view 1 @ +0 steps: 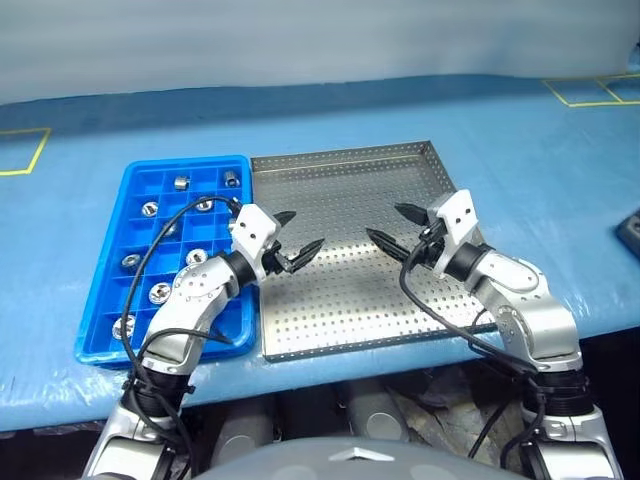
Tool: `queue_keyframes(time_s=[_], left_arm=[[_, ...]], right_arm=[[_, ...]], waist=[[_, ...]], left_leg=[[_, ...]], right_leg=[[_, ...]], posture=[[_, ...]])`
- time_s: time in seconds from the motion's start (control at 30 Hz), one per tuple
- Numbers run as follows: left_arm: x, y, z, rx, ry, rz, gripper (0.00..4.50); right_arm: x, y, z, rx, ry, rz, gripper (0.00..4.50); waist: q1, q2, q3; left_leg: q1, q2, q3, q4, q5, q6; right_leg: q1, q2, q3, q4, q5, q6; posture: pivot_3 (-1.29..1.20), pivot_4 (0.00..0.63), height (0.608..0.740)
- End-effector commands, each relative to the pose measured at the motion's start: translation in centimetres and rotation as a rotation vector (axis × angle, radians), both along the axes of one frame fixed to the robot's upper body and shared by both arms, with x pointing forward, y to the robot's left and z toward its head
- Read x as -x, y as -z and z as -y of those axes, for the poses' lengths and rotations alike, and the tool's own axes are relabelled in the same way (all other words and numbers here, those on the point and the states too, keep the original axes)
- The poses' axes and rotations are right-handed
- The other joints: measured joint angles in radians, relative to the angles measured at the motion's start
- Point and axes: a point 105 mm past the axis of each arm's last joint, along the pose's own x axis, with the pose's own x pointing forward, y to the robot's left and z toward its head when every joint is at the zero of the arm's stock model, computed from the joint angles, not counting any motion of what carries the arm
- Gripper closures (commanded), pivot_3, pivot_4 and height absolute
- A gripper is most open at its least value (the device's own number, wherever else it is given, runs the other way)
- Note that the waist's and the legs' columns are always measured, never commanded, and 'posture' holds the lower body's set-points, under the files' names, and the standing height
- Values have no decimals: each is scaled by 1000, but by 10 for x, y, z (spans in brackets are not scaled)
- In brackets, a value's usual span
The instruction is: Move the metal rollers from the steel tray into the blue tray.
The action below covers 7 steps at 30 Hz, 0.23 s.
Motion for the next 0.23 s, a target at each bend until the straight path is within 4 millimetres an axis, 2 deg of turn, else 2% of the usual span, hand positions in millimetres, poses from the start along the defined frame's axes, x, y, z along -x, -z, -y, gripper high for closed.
queue_keyframes(time_s=[0.03, 0.23], left_arm=[[4, -15, 1, 9, 2, 65, 537], [5, -17, 0, 11, -10, 70, 537]], right_arm=[[-1, -8, -6, -14, -25, 41, 532], [-4, -7, -8, -14, -33, 37, 532]], waist=[[6, 0, 0], [19, 0, 0]], left_leg=[[0, 0, 0, 0, 0, 0], [0, 0, 1, 0, 0, 0]], right_leg=[[0, 0, 0, 0, 0, 0], [0, 0, 0, 0, 0, 0]], posture=[[-201, 150, 740], [-180, 150, 740]])
